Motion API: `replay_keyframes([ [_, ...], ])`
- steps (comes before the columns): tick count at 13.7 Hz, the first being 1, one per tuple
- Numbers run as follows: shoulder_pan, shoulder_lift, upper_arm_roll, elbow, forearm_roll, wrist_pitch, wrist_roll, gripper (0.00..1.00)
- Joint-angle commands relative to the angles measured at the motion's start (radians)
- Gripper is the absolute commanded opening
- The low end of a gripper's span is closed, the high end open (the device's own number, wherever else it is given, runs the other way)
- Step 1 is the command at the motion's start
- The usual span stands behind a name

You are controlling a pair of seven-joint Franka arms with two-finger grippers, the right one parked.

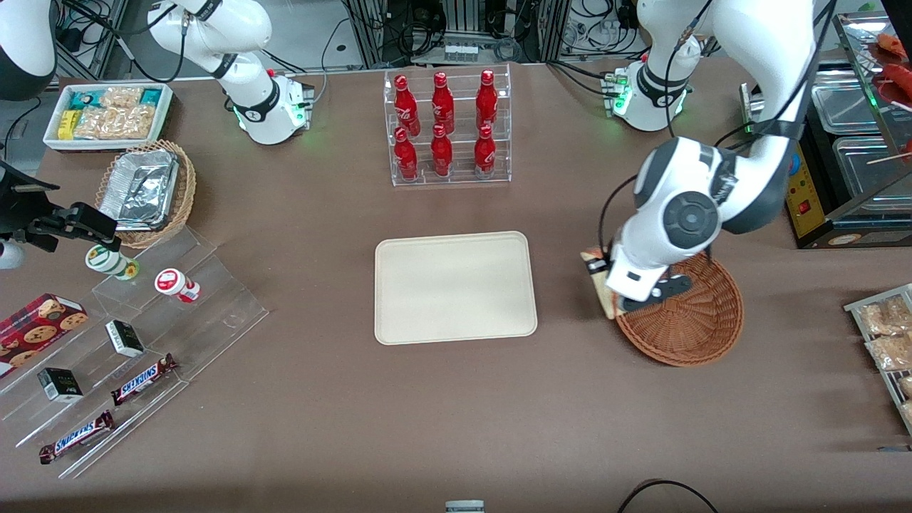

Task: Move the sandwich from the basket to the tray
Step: 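Carry the sandwich with the left gripper over the beige tray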

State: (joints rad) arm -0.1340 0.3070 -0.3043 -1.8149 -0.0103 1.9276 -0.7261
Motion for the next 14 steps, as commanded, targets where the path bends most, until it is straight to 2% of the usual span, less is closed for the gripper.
replay_keyframes([
  [1, 0.001, 0.085, -0.085, 0.109, 0.004, -0.012, -0.003, 0.0],
  [3, -0.021, 0.164, -0.142, 0.192, 0.044, -0.013, -0.022, 0.0],
  [6, -0.143, 0.272, -0.141, 0.296, 0.159, -0.012, -0.203, 0.0],
  [7, -0.168, 0.306, -0.141, 0.337, 0.179, -0.012, -0.244, 0.0],
  [11, -0.243, 0.394, -0.139, 0.422, 0.185, 0.046, -0.289, 0.0],
  [14, -0.283, 0.466, -0.139, 0.466, 0.281, 0.076, -0.343, 0.0],
])
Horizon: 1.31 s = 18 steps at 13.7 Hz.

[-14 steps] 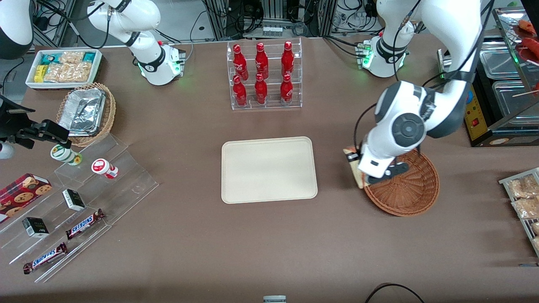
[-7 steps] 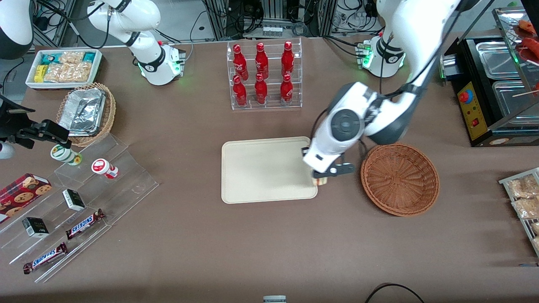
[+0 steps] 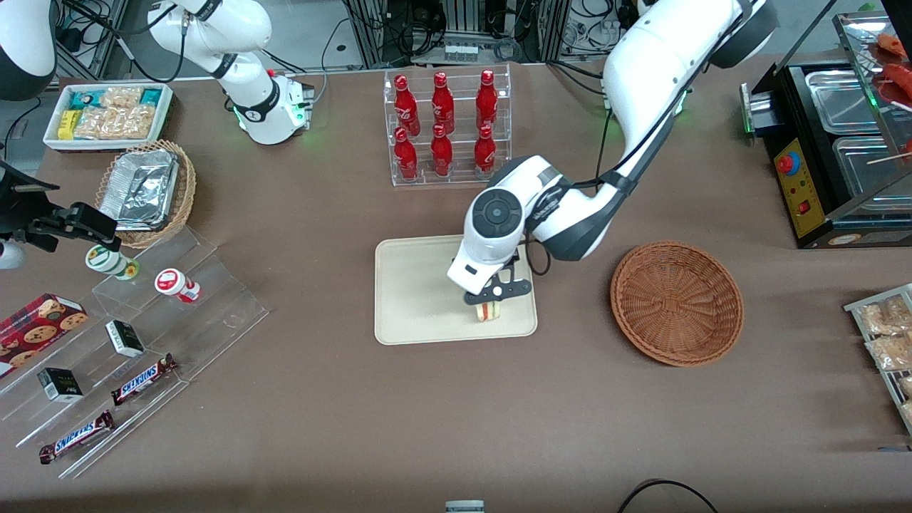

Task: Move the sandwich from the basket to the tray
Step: 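Carry the sandwich with the left gripper over the beige tray, then lower the sandwich onto the tray and open the left gripper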

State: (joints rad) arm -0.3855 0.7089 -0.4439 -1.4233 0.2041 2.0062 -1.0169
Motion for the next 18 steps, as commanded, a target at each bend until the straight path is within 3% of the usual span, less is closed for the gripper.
replay_keyframes([
  [1, -0.039, 0.082, 0.001, 0.095, 0.077, -0.001, -0.055, 0.0],
  [7, -0.075, 0.17, -0.004, 0.176, 0.069, 0.006, -0.061, 0.0],
  [18, -0.102, 0.198, -0.006, 0.168, 0.038, 0.014, -0.101, 0.0],
])
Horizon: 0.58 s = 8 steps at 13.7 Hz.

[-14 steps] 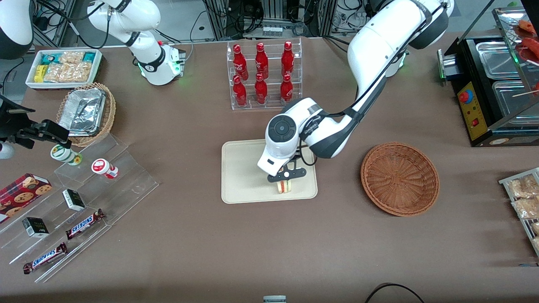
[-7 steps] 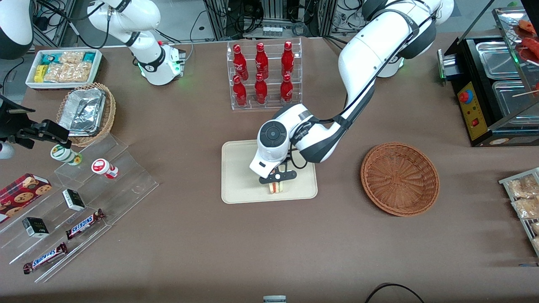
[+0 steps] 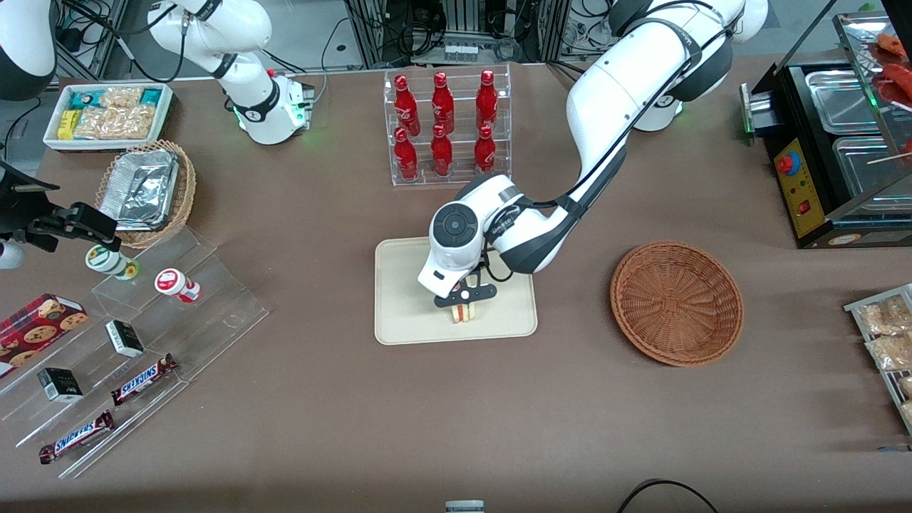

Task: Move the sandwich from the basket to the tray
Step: 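Lower the sandwich onto the tray and open the left gripper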

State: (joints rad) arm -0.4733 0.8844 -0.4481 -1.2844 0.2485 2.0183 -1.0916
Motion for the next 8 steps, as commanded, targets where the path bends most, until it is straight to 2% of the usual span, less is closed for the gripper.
replay_keyframes([
  [1, -0.013, 0.024, -0.001, 0.03, -0.006, 0.002, -0.028, 0.05],
  [2, -0.014, 0.03, -0.001, 0.03, -0.006, 0.002, -0.028, 0.39],
  [3, -0.013, 0.031, -0.001, 0.03, -0.006, 0.002, -0.027, 0.96],
  [4, -0.014, 0.028, -0.001, 0.031, -0.006, 0.002, -0.027, 1.0],
  [8, -0.008, -0.013, 0.0, 0.04, -0.002, -0.023, -0.013, 1.0],
])
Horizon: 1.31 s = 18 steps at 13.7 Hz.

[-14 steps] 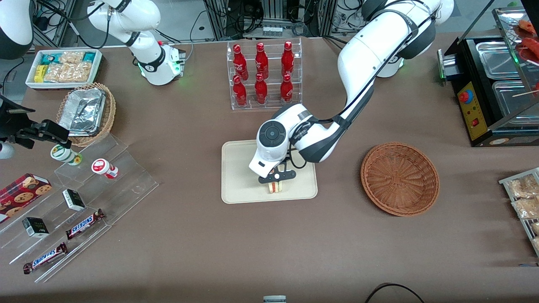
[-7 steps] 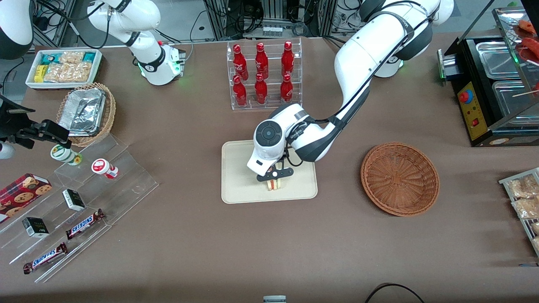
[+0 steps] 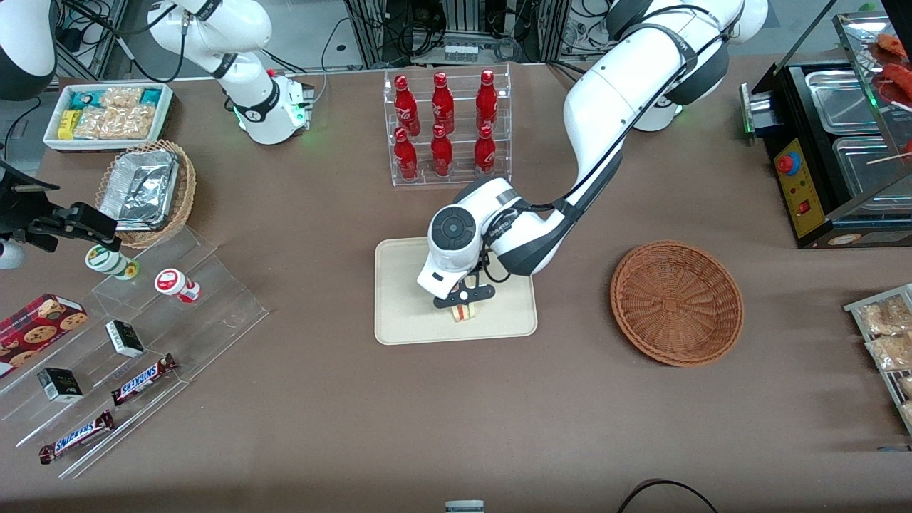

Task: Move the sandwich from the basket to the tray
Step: 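Lower the sandwich onto the tray and open the left gripper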

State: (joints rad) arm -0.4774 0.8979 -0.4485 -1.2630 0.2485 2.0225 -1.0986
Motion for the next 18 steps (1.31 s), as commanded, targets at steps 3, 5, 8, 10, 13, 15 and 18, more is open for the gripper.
replay_keyframes([
  [3, 0.005, -0.092, -0.006, 0.043, -0.006, -0.103, 0.02, 1.0],
  [5, 0.003, -0.122, -0.006, 0.071, -0.006, -0.172, 0.039, 1.0],
  [8, 0.054, -0.169, 0.001, 0.063, -0.006, -0.22, 0.213, 1.0],
  [10, 0.065, -0.195, 0.004, 0.063, 0.005, -0.295, 0.304, 1.0],
  [13, 0.094, -0.256, 0.02, 0.016, 0.014, -0.347, 0.31, 1.0],
  [15, 0.144, -0.324, 0.034, -0.062, 0.006, -0.35, 0.313, 1.0],
  [18, 0.256, -0.411, 0.024, -0.137, -0.03, -0.346, 0.365, 1.0],
])
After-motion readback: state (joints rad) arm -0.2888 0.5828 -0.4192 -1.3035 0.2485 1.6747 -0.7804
